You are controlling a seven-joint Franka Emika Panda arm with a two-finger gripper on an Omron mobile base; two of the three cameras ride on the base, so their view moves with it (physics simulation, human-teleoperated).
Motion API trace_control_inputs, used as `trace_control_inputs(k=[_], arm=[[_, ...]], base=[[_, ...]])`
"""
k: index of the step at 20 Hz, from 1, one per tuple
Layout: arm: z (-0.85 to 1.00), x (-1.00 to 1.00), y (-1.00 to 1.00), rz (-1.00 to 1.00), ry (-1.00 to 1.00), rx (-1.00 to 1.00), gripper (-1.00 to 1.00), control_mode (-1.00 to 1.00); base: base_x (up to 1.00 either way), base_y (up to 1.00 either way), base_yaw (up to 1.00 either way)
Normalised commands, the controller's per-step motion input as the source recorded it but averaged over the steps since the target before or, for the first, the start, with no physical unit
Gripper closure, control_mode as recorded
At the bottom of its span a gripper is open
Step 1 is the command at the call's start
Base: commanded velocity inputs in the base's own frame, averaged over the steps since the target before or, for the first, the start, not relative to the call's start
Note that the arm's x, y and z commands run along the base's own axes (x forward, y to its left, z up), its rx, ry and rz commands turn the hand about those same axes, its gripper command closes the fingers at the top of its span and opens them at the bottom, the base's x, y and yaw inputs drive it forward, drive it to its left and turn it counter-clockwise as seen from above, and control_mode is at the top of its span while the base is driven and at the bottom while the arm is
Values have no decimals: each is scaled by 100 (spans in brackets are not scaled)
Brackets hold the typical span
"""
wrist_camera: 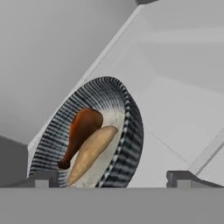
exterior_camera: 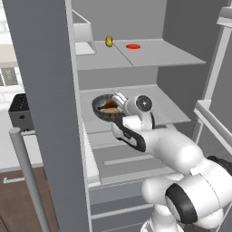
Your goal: Pick the chicken drumstick and sweet potato from their plates and place them in the bowl. Then put the bowl in the fridge.
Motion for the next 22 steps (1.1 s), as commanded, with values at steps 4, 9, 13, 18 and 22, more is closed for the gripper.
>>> trace_control_inputs(k=[4, 9, 13, 18, 22], arm=[[36, -100, 0, 5, 7, -4, -100, -100], [76, -100, -1, 18, 25, -10, -100, -100], [49, -100, 0, 27, 39, -19, -100, -100], [-1, -100, 0, 25, 27, -31, -100, -100], [-20, -100, 0, 19, 6, -25, -100, -100]], base=[[0, 0, 0], [0, 0, 0], [0, 0, 0], [0, 0, 0], [0, 0, 0]])
